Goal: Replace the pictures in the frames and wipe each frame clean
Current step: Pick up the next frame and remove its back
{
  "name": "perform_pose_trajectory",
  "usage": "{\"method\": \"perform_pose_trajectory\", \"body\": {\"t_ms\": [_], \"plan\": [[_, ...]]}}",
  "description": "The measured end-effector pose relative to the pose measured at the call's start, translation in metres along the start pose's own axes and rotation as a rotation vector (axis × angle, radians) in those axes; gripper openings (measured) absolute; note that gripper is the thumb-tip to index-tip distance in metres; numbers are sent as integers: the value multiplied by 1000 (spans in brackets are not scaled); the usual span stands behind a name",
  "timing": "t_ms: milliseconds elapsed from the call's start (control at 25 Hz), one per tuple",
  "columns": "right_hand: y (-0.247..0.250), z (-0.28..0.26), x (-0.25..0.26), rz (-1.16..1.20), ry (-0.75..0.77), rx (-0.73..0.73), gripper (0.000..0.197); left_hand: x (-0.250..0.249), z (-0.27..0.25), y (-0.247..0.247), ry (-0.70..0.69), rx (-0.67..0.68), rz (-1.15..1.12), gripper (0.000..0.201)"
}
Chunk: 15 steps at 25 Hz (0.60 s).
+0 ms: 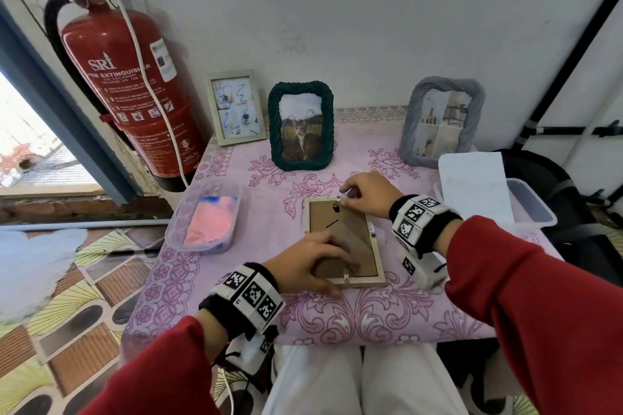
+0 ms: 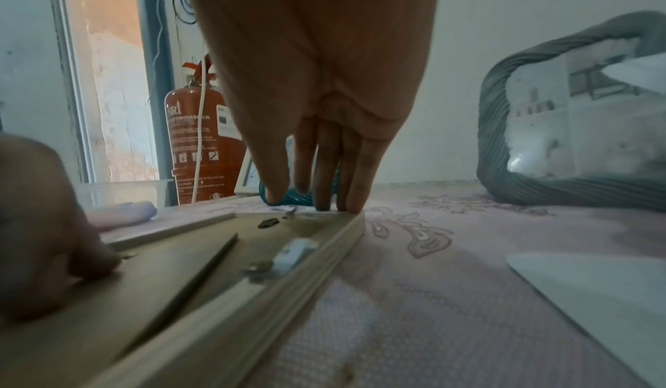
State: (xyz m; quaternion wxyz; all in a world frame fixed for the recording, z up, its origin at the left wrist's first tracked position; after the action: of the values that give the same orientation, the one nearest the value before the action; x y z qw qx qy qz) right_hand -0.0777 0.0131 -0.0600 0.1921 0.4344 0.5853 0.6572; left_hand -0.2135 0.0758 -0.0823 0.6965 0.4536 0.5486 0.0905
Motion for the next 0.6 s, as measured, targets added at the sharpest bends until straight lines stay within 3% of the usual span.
{"method": "perform_pose_trajectory", "body": {"t_ms": [360,600], "plan": [[2,16,0,-107,-31,22,41,7,0,3,56,-9,-61,37],[1,24,1,-147,-49,25,36,10,1,3,92,-10,-94,31]]}}
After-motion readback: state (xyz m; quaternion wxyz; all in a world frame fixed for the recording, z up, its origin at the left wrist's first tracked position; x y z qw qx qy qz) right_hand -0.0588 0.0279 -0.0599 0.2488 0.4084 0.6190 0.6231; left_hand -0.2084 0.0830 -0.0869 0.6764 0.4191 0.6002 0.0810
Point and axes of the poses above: each hand's wrist, its own z-axis towards the middle knuckle, its own y-axis out of the back of the hand, x = y × z, the point moved 8 cm from there along z, towards the middle knuckle, and after that the axes turned 7 degrees about -z, right-handed, at the moved point
